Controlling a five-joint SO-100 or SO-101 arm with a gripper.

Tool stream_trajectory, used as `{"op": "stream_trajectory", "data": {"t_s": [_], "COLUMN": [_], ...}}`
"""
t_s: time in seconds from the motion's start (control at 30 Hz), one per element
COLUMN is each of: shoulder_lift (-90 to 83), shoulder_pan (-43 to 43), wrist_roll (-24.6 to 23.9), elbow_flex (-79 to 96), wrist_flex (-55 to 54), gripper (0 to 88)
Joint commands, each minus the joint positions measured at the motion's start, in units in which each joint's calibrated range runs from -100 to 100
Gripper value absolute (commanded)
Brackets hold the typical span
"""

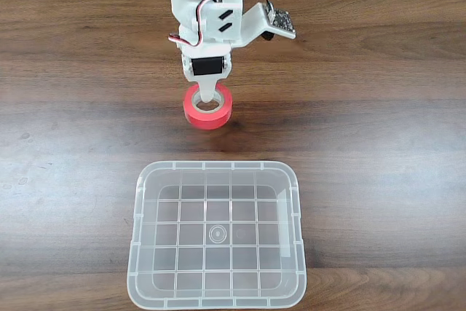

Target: Grab the tape and place it in the box.

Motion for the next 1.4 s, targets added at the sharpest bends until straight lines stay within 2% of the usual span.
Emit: {"op": "stream_trajectory", "data": {"t_s": [0.0, 0.5, 0.77, 0.97, 1.37], "shoulder_lift": [-10.37, -11.90, -7.96, 6.37, 45.46], "shoulder_pan": [-0.08, -0.08, -0.08, -0.15, -3.22], "wrist_roll": [0.38, 0.07, -0.09, -0.72, -0.67], "elbow_flex": [-14.00, -19.17, -34.33, -50.89, -92.32], "wrist_flex": [7.68, 10.77, 10.85, 9.91, 9.83], "gripper": [5.2, 5.1, 5.4, 5.2, 5.0]}}
